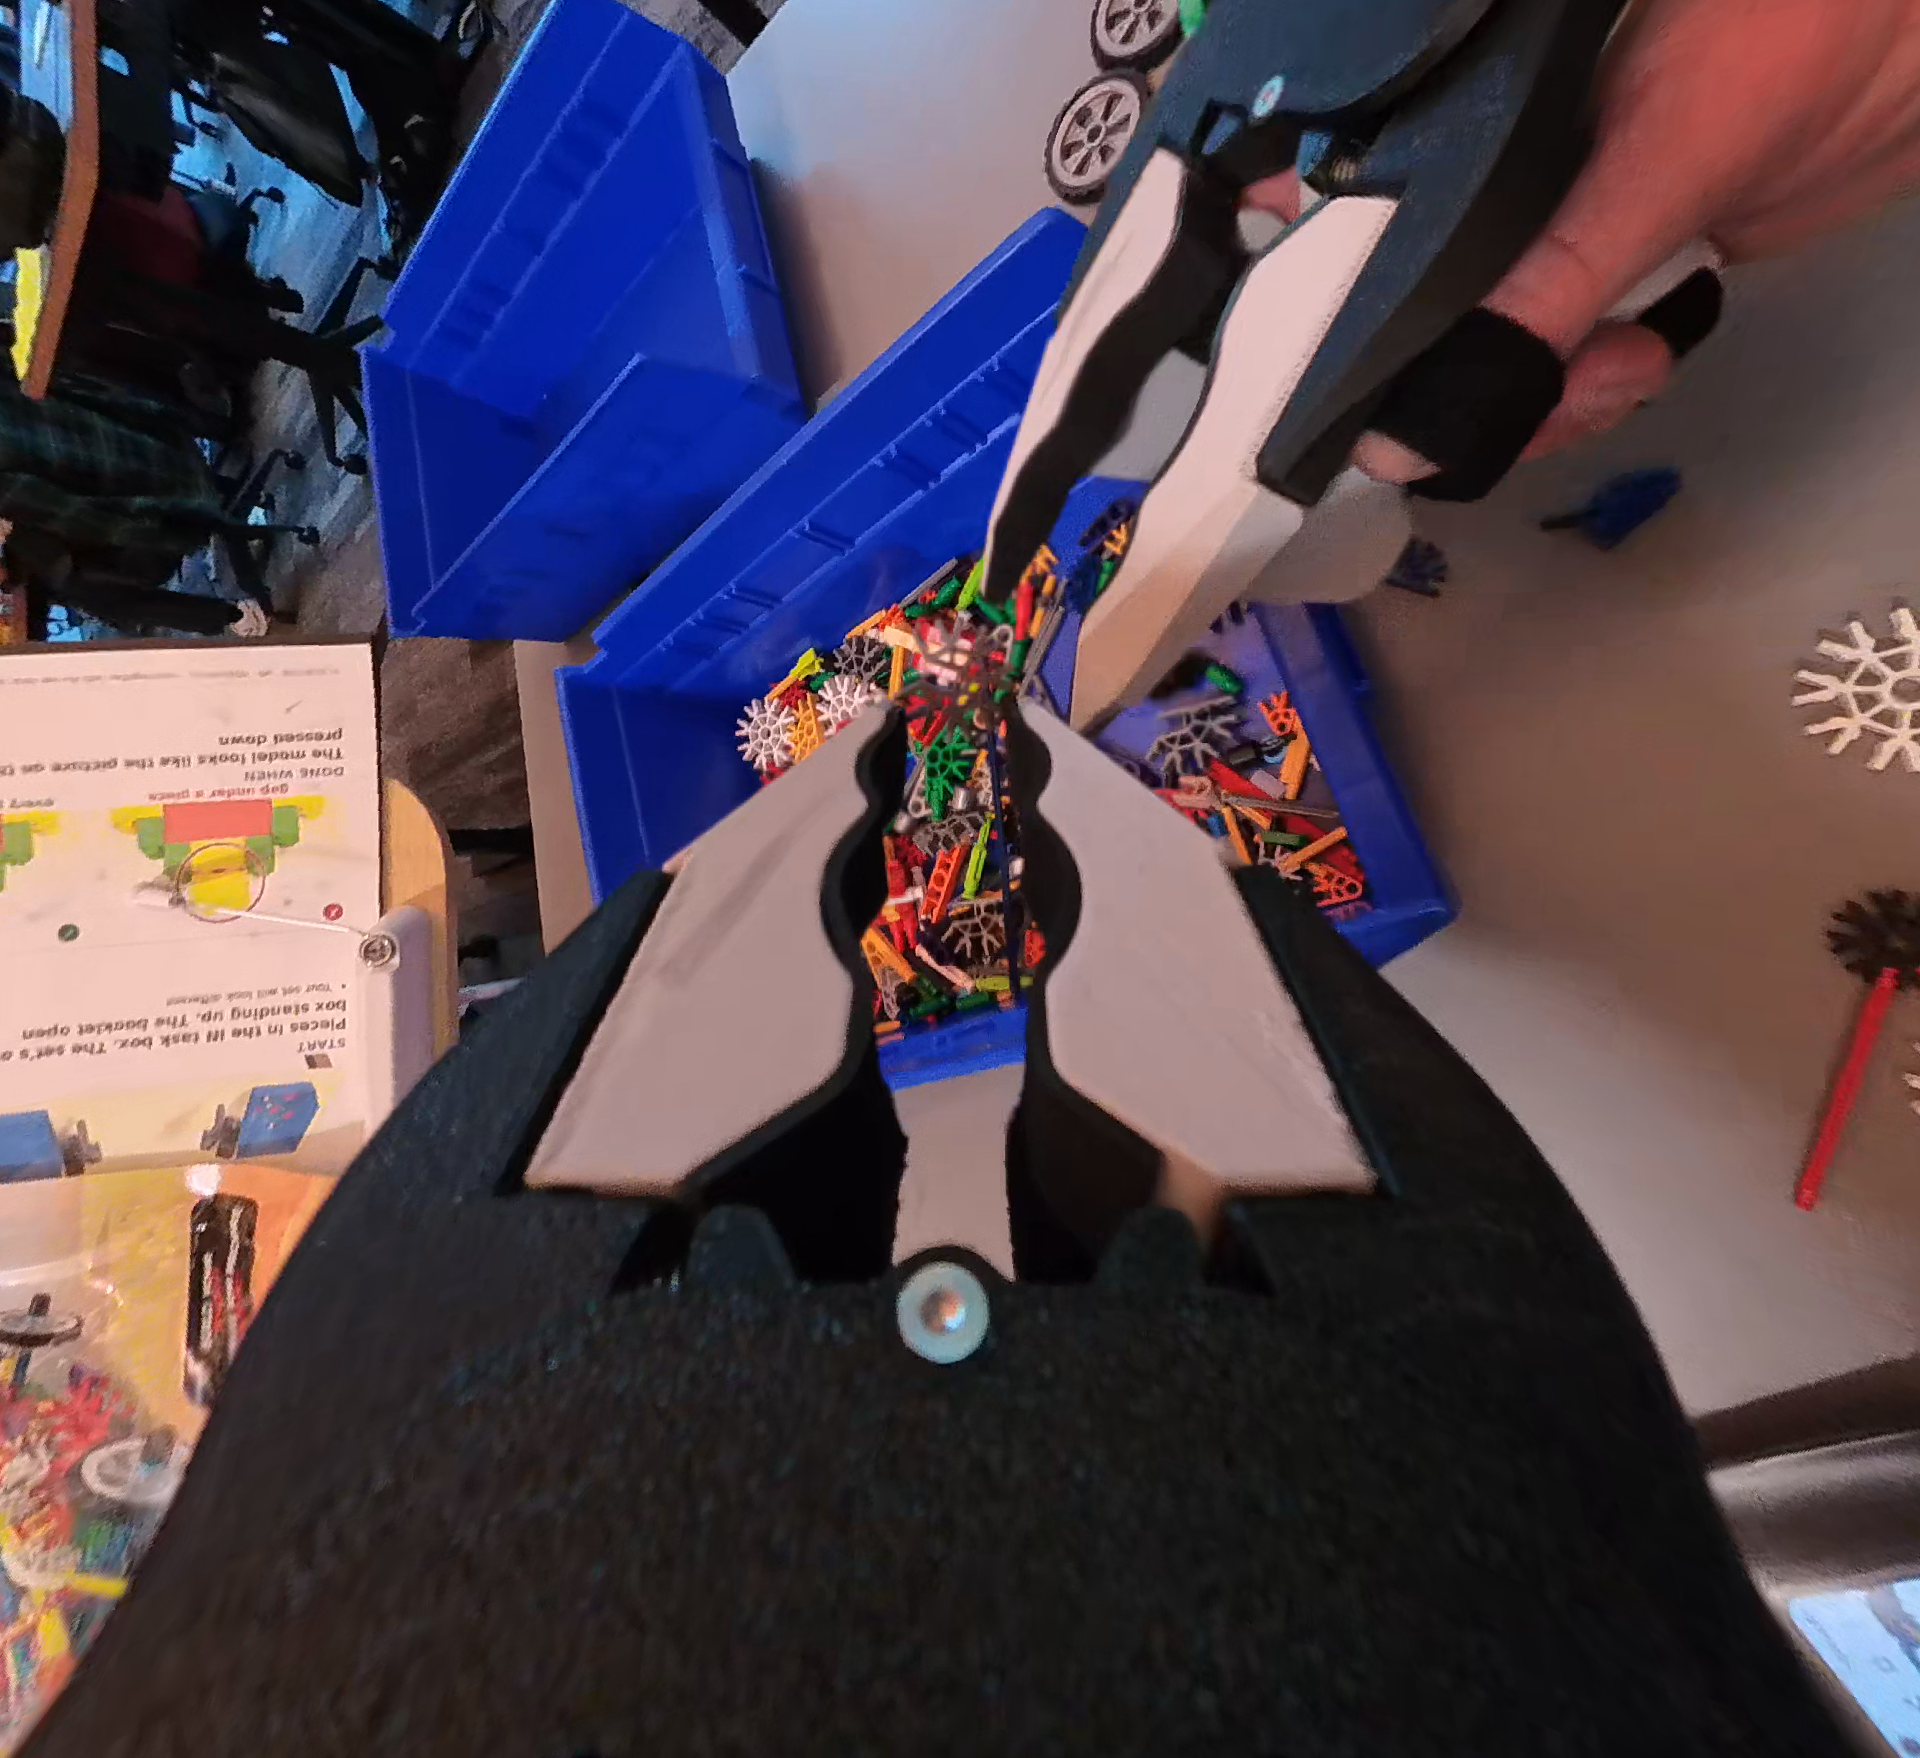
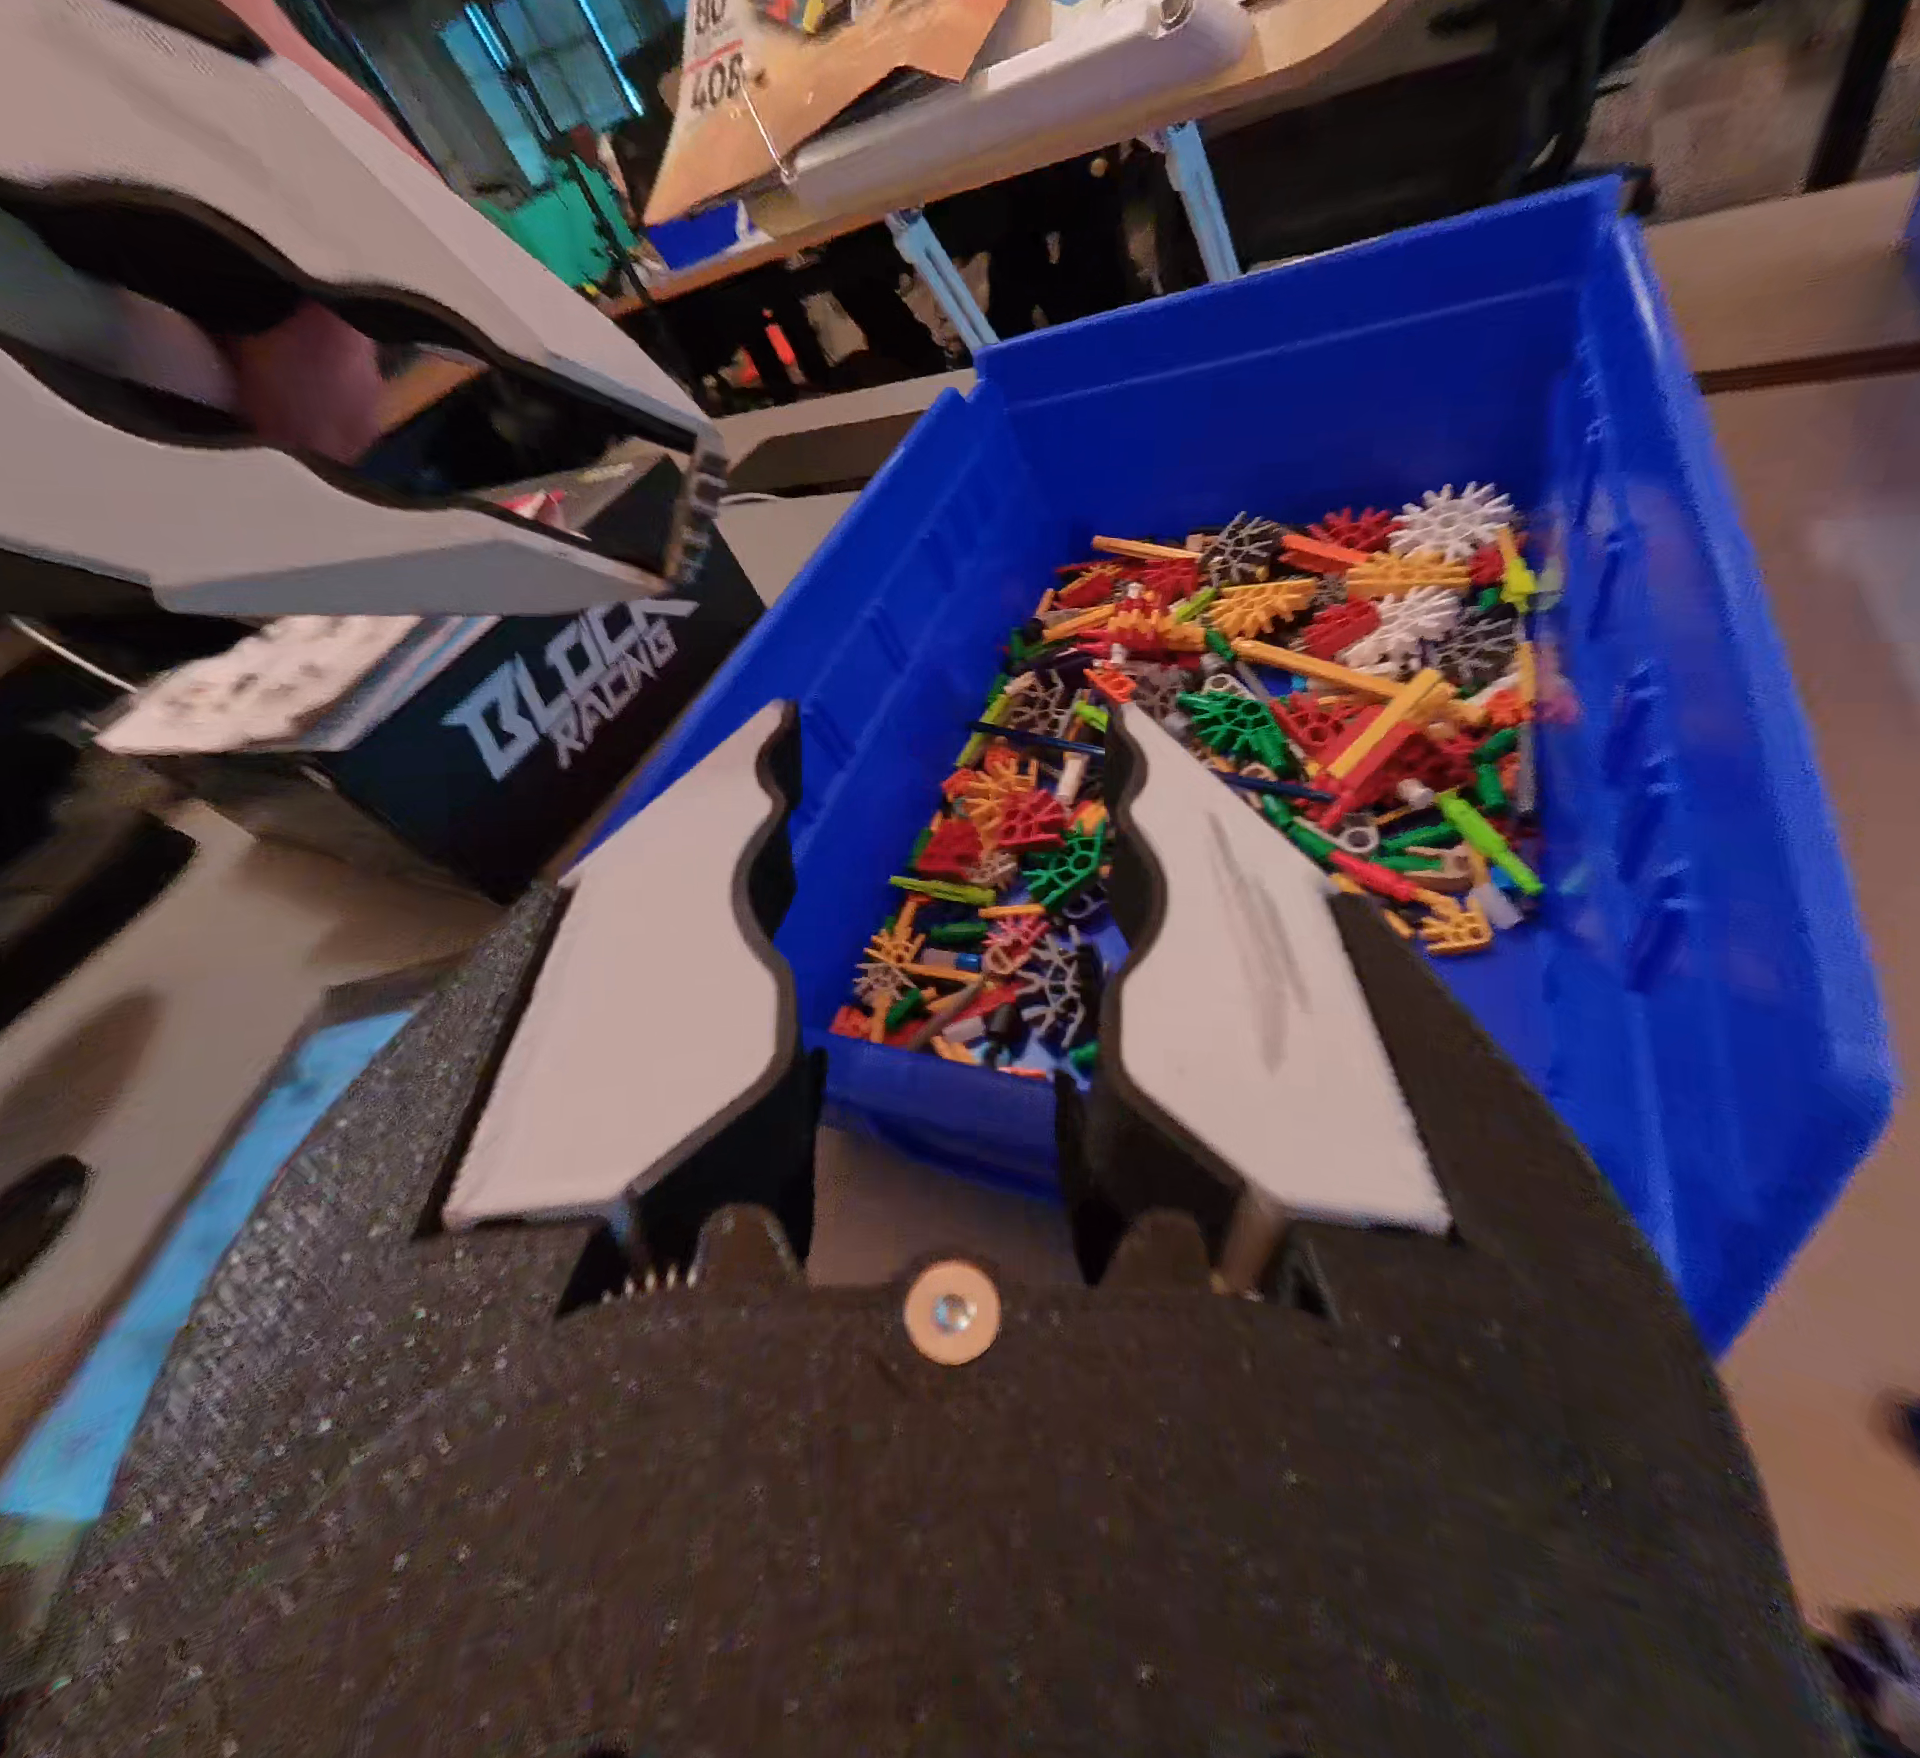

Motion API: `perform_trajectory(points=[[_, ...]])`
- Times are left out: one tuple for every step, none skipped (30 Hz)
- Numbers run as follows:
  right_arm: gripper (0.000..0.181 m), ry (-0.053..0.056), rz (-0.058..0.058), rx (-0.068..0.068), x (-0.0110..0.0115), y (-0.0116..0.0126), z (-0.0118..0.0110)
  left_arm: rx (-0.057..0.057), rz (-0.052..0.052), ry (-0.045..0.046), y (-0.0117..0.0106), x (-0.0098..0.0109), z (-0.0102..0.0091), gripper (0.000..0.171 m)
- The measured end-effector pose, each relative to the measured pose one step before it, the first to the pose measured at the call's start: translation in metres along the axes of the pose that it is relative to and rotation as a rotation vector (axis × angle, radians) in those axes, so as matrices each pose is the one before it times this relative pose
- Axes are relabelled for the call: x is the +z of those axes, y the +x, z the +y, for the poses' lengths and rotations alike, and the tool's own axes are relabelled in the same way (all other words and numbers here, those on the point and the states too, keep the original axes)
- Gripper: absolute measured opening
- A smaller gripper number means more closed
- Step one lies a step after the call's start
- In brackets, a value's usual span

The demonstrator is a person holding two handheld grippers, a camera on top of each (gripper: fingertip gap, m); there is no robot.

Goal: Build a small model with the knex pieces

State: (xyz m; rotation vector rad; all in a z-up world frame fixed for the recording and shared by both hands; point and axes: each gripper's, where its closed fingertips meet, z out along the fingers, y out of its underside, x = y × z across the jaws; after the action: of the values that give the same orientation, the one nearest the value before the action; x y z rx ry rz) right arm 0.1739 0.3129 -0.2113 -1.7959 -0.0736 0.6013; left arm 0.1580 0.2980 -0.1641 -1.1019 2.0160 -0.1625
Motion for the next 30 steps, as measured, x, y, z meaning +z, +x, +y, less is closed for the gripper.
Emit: perform_trajectory(points=[[0.054,0.0003,0.0095,-0.0333,-0.00128,0.00049,-0.00089,-0.0022,-0.0028,-0.00629,0.00195,-0.0031,0.00057,0.017],[0.045,0.0031,0.0113,-0.0273,-0.00154,0.00115,-0.00103,-0.0036,-0.0037,-0.01011,0.00221,-0.00305,0.00135,0.017],[0.036,0.0017,0.016,-0.0377,-0.00159,0.00169,-0.001,-0.005,-0.0044,-0.01363,0.00247,-0.00293,0.00186,0.018],[0.024,0.0087,0.0176,-0.0509,-0.00243,0.00071,-0.00248,-0.0024,-0.0059,-0.01192,0.00281,-0.00307,0.00171,0.018],[0.009,0.0195,-0.0002,-0.043,-0.00344,-0.00249,-0.00475,0.0008,-0.007,-0.01268,0.00323,-0.00324,0.00157,0.018],[0.0,0.0309,-0.0208,-0.0227,-0.00455,-0.00561,-0.00719,-0.0016,-0.0094,-0.01392,0.00301,-0.00363,0.00153,0.018],[0.0,0.0292,-0.0358,-0.008,-0.00462,-0.00811,-0.00784,-0.005,-0.0072,-0.01005,0.00371,-0.00382,0.00098,0.018],[0.0,0.027,-0.0497,0.0016,-0.00399,-0.01026,-0.00763,-0.0042,-0.0064,-0.00671,0.00434,-0.00421,0.00065,0.018],[0.0,0.0211,-0.0445,0.0097,-0.00305,-0.00968,-0.00674,-0.0059,-0.0086,-0.00981,0.0044,-0.00427,0.00137,0.017],[0.0,0.0108,-0.0461,0.0173,-0.00204,-0.00958,-0.00502,-0.0096,-0.0129,-0.00922,0.00402,-0.00447,0.00146,0.018],[0.001,-0.0026,-0.0658,0.0229,-0.0009,-0.01234,-0.00251,-0.0097,-0.0153,-0.0098,0.00385,-0.00445,0.00182,0.018],[0.003,-0.0152,-0.0775,0.0267,0.00013,-0.01398,-0.00015,-0.0121,-0.0199,-0.01729,0.00281,-0.00454,0.00315,0.018],[0.006,-0.0151,-0.0758,0.033,0.00082,-0.01338,0.00054,-0.0087,-0.02,-0.01259,0.00264,-0.00475,0.00284,0.018],[0.01,-0.0121,-0.0676,0.035,0.00135,-0.01183,0.00082,-0.0095,-0.016,-0.00711,0.00306,-0.00469,0.00224,0.018],[0.014,-0.0154,-0.0593,0.0352,0.00196,-0.0104,0.00175,-0.016,-0.0113,-0.00796,0.00332,-0.00432,0.00244,0.018],[0.017,-0.0056,-0.0519,0.031,0.00208,-0.00897,0.0006,-0.02,-0.0136,-0.01125,0.00255,-0.00385,0.00291,0.018],[0.02,-0.0005,-0.0348,0.0312,0.0023,-0.00583,0.0004,-0.0124,-0.0135,-0.00376,0.00278,-0.00382,0.00162,0.018],[0.02,-0.0019,-0.0258,0.0305,0.00247,-0.00418,0.00103,-0.009,-0.0058,0.00531,0.00398,-0.0035,-0.00011,0.018],[0.02,-0.0066,-0.0279,0.0252,0.00275,-0.00441,0.00229,-0.0118,-0.0079,0.00137,0.00343,-0.00301,0.00022,0.018],[0.02,-0.0144,-0.0215,0.0196,0.00322,-0.00363,0.00392,-0.0125,-0.0151,-0.00551,0.00165,-0.00253,0.0008,0.018],[0.02,-0.0139,-0.0179,0.0123,0.00322,-0.00319,0.00405,-0.0045,-0.0118,0.00149,0.00195,-0.00233,-0.00022,0.018],[0.019,-0.0136,-0.0186,0.0122,0.00318,-0.00339,0.00394,-0.0031,-0.0067,0.00709,0.00254,-0.00203,-0.00117,0.018],[0.019,-0.0093,-0.0168,0.0137,0.0029,-0.00313,0.00314,-0.0016,-0.0084,0.00143,0.0022,-0.00146,-0.00036,0.018],[0.018,-0.0015,-0.0128,0.0123,0.00227,-0.00255,0.00173,0.0081,-0.0086,-0.00865,0.00214,-0.00095,0.00089,0.018],[0.012,0.0004,-0.0116,0.0028,0.00151,-0.00287,0.00119,0.0173,-0.0113,-0.0101,0.00208,-0.00048,0.00101,0.018],[0.01,-0.0036,-0.0002,-0.0046,0.00126,-0.00137,0.0013,0.0151,-0.0108,-0.004,0.0021,-0.00045,-0.00006,0.018],[0.01,-0.0082,0.0068,-0.0093,0.00108,-0.0002,0.00155,0.0072,-0.0036,-0.00513,0.00251,-0.00018,0.0,0.018],[0.006,-0.0074,0.0052,-0.0069,0.00095,0.00008,0.00137,0.0032,-0.0009,-0.00154,0.00212,-0.00031,-0.00014,0.018],[0.001,-0.0043,0.0055,0.001,0.00077,0.00074,0.00072,-0.0025,-0.0036,0.0052,0.00123,-0.0006,-0.00089,0.018],[0.0,-0.0014,0.0001,0.004,0.00059,0.00024,0.00039,-0.0096,-0.0046,0.0037,0.00039,-0.00045,-0.00019,0.018]])
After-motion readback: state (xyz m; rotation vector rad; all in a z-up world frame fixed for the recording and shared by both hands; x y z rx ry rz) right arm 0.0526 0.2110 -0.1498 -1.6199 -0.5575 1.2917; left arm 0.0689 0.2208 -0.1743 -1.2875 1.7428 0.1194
